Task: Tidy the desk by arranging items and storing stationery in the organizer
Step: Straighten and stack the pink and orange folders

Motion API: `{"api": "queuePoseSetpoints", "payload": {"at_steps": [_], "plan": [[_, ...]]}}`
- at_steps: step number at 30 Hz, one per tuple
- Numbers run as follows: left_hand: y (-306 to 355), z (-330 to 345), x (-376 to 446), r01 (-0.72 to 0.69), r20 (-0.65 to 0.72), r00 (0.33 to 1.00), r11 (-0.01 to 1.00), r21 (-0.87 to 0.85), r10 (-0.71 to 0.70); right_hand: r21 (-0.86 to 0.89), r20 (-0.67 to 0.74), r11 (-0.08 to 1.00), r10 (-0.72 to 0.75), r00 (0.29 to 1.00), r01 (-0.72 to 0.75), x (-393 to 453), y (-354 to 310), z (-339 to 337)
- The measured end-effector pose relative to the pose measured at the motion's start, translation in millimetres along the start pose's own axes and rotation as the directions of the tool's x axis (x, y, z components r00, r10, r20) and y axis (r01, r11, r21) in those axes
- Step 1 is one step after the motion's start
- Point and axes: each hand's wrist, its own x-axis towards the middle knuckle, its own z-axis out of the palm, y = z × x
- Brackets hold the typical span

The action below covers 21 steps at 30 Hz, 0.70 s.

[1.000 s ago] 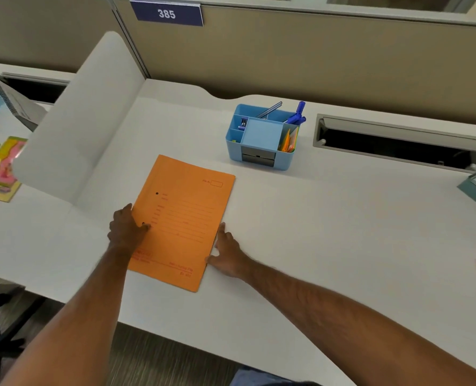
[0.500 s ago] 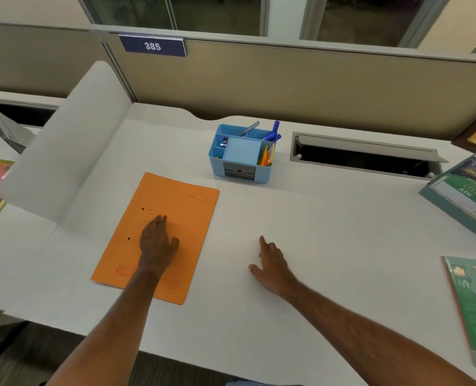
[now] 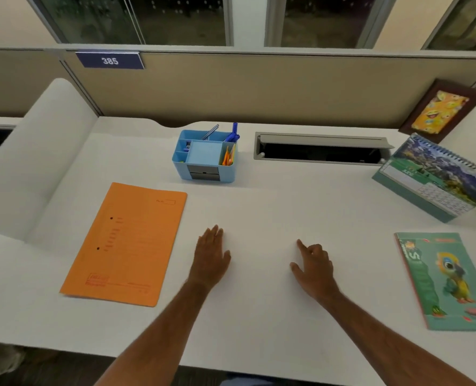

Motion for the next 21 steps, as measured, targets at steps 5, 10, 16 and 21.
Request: {"api": "queuePoseSetpoints", "payload": {"at_steps": [5,10,16,21], "plan": [[37.9,24.2,-3.4,-0.036,0.102,0.994,0.999,0.022,0.034,-0.024,-0.046,0.999,0.040,0.998,-0.041,-10.6,47.1,-12.1],[73.4,42.7,-11.4,-0.073,0.141,0.988,0.994,0.085,0.061,-0.117,-0.062,0.993,0.026,0.998,-0.033,-23.6,87.2,-17.5],[93.8,67.7,-25.3,-0.121,0.158,0.983,0.977,0.173,0.094,-0.176,0.007,0.984,-0.027,1.000,0.028,-35.0,117.4,-13.1],[104.6,81.1,-34.2,-0.145,0.156,0.981,0.969,0.199,0.114,-0.143,0.072,0.984,-0.096,0.993,0.105,-37.0,128.9,-2.9]]}}
